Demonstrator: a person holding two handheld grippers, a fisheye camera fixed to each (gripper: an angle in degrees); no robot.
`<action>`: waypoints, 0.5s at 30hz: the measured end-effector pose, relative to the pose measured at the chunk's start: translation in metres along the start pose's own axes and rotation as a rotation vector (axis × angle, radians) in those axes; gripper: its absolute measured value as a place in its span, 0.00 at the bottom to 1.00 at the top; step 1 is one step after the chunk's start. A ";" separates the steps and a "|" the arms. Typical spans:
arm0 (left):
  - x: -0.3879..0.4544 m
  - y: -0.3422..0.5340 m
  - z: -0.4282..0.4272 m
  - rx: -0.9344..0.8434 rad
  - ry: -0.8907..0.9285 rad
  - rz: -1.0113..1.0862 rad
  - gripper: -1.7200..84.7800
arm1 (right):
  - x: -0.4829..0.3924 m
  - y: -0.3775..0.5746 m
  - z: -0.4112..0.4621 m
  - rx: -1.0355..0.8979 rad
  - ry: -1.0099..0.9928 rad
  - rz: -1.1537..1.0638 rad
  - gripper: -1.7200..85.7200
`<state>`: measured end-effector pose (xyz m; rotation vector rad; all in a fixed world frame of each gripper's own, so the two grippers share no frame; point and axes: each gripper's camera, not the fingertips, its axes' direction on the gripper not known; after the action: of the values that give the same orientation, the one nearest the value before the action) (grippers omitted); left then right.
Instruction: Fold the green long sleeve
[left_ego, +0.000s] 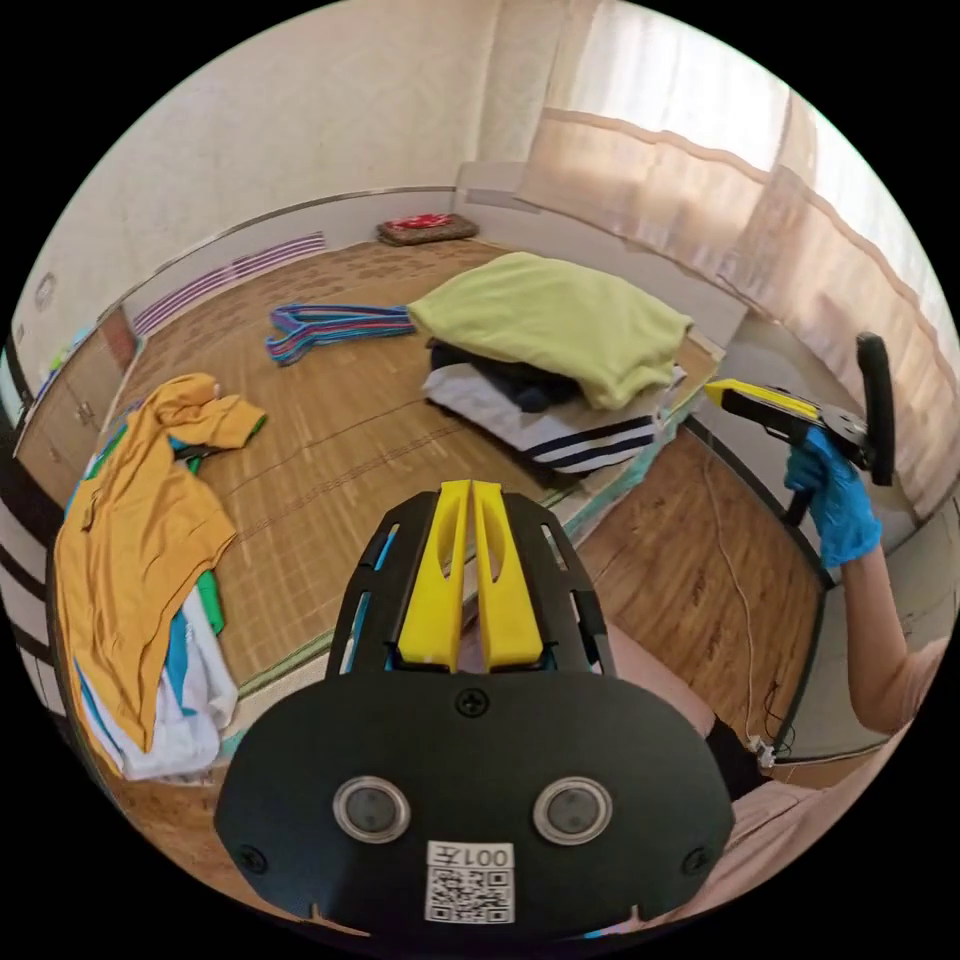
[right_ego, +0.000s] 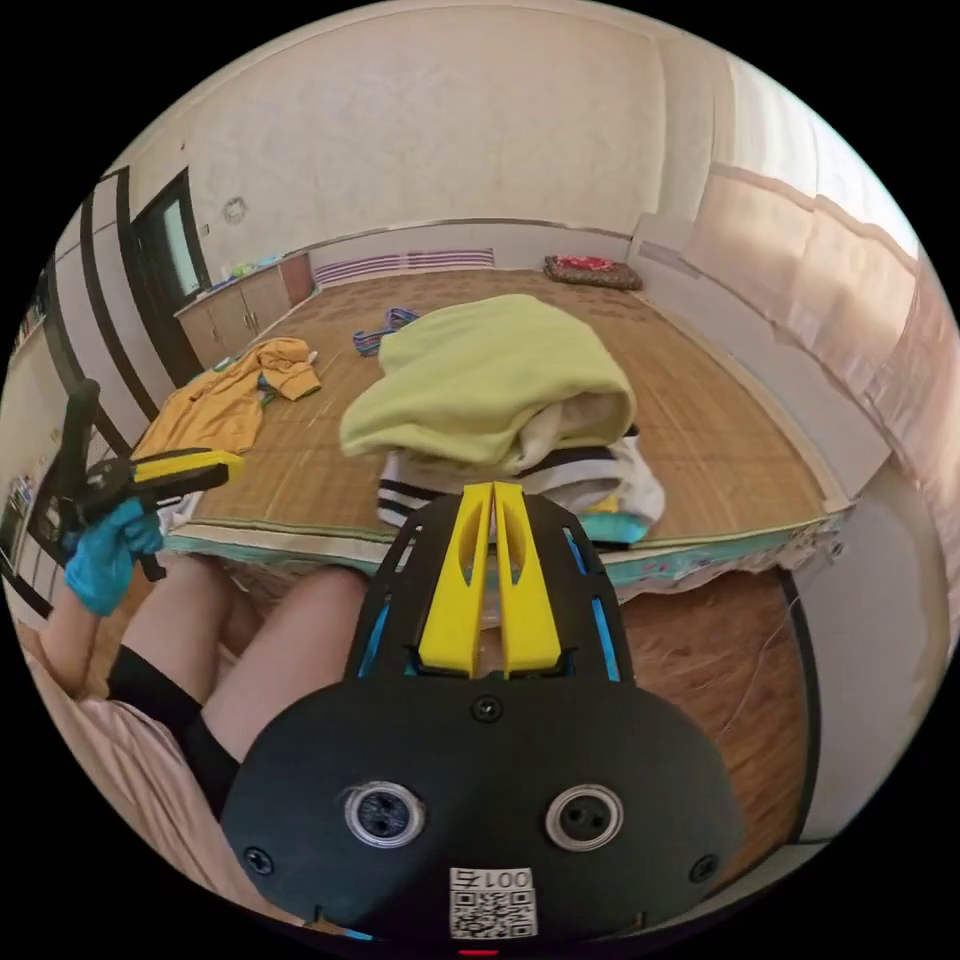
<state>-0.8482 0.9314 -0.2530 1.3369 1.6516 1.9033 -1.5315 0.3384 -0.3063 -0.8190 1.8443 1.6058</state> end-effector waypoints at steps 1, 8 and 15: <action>0.001 0.006 -0.003 -0.044 -0.017 -0.002 0.01 | -0.012 0.002 0.002 -0.005 -0.055 0.036 0.03; 0.005 0.035 -0.031 -0.049 0.040 -0.208 0.01 | -0.093 -0.010 0.017 -0.012 -0.163 0.320 0.03; 0.029 0.042 -0.071 -0.021 -0.232 -0.316 0.01 | -0.213 -0.069 -0.005 -0.015 -0.220 0.187 0.03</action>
<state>-0.9042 0.8955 -0.1961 1.1582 1.6099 1.5208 -1.3391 0.3449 -0.1920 -0.4643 1.7946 1.7493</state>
